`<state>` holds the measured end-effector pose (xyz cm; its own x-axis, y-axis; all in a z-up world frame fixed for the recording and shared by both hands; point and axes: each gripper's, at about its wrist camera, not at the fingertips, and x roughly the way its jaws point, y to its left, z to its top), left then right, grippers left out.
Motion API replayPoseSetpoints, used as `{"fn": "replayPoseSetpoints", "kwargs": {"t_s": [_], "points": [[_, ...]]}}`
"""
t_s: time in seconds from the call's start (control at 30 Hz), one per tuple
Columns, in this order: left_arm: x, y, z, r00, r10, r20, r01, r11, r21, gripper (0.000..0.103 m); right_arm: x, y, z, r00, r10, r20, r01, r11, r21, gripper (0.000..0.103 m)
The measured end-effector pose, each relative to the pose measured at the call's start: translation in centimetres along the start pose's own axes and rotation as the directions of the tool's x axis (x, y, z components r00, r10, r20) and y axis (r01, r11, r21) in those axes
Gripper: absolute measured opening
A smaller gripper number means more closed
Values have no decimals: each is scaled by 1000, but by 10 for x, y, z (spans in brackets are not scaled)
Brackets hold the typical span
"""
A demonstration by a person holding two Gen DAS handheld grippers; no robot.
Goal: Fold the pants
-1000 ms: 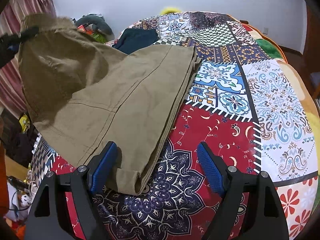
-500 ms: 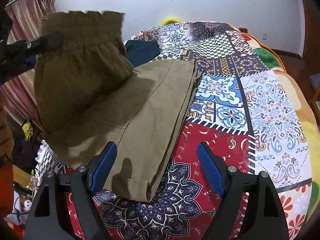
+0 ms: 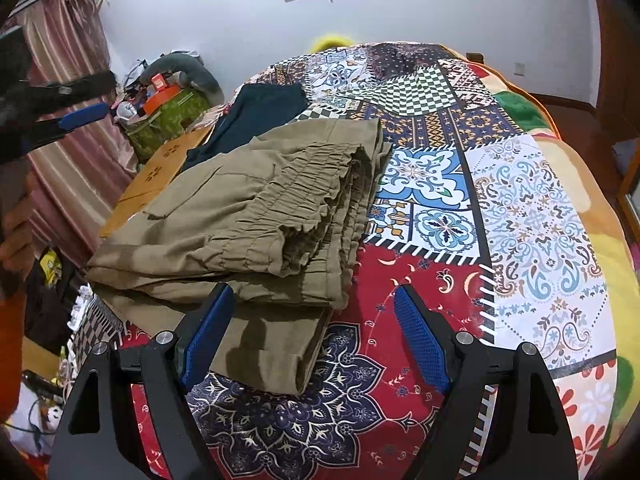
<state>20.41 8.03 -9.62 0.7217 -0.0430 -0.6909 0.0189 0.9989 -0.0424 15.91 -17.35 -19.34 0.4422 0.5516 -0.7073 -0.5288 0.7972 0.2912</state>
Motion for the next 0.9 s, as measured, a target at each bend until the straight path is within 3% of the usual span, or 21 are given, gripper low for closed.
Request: {"fn": "replayPoseSetpoints", "kwargs": {"t_s": [0.2, 0.4, 0.5, 0.63, 0.73, 0.9], "points": [[65, 21, 21, 994, 50, -101, -47, 998, 35, 95, -7, -6, 1, 1000, -12, 17, 12, 1000, 23, 80], [145, 28, 30, 972, 82, -218, -73, 996, 52, 95, -11, -16, 5, 999, -27, 27, 25, 998, 52, 80], [184, 22, 27, 955, 115, -275, -86, 990, 115, 96, -11, -20, 7, 999, -27, 26, 25, 997, 67, 80], [238, 15, 4, 896, 228, -381, -129, 955, 267, 97, -10, -25, 9, 999, -43, 22, 42, 996, 76, 80], [239, 22, -4, 906, 225, -359, -132, 955, 265, 103, -12, -27, 9, 998, -59, 22, 57, 995, 81, 80], [215, 30, -19, 900, 283, -331, -180, 933, 311, 103, -14, -34, 10, 996, -82, 24, 79, 993, 91, 80]]}}
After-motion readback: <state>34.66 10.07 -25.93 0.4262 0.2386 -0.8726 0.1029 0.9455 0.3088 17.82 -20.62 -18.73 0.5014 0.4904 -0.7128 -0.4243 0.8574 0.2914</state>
